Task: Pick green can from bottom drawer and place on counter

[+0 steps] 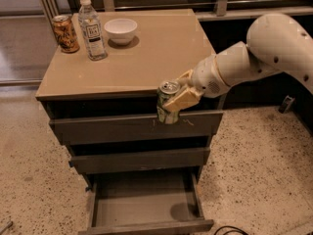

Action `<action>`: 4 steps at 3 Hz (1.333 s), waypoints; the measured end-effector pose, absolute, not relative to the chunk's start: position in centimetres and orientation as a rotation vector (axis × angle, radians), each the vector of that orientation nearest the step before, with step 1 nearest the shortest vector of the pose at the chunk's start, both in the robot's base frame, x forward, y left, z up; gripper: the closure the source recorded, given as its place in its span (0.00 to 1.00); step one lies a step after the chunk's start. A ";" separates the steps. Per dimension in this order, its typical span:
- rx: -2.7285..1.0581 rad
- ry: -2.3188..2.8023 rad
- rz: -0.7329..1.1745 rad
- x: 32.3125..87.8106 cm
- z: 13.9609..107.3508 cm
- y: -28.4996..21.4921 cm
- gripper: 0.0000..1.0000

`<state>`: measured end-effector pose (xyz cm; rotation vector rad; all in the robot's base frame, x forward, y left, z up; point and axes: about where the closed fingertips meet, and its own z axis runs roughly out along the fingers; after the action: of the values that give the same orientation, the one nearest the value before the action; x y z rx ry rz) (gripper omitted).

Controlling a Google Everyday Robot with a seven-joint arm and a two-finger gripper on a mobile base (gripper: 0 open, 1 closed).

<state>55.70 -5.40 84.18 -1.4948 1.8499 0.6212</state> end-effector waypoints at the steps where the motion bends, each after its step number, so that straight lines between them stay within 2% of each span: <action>1: -1.492 1.792 0.575 57.6 91.8 -6.0 1.00; 2: -1.496 1.798 0.580 57.5 91.4 -5.9 1.00; 4: -1.445 1.870 0.615 61.8 91.3 -6.0 1.00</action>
Offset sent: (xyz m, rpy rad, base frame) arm 0.0104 -0.0026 0.0495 -0.0026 -0.0290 0.0074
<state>61.84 -6.05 91.26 -1.4453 1.8695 0.6145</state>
